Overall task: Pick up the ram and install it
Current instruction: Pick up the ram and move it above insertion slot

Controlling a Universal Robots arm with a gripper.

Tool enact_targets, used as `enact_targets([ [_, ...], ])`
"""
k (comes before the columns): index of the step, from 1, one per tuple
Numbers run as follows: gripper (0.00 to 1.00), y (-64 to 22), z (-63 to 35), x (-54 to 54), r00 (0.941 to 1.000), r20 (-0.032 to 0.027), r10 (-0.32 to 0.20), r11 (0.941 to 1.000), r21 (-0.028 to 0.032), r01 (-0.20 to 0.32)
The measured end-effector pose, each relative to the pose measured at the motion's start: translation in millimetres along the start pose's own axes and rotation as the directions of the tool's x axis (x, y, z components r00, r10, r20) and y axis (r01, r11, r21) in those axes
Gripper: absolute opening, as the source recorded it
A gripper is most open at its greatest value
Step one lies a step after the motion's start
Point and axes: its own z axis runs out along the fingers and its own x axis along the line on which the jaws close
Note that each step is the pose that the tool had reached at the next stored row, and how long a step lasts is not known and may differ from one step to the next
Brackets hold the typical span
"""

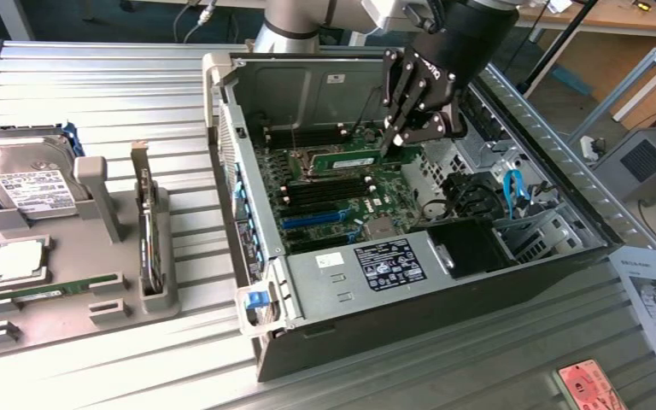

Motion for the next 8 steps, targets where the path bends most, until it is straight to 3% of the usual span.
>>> enact_targets([
  [8, 0.12, -1.2, 0.1, -14.6, 1.0000, 0.0000, 0.000, 1.0000, 0.0000, 0.000],
])
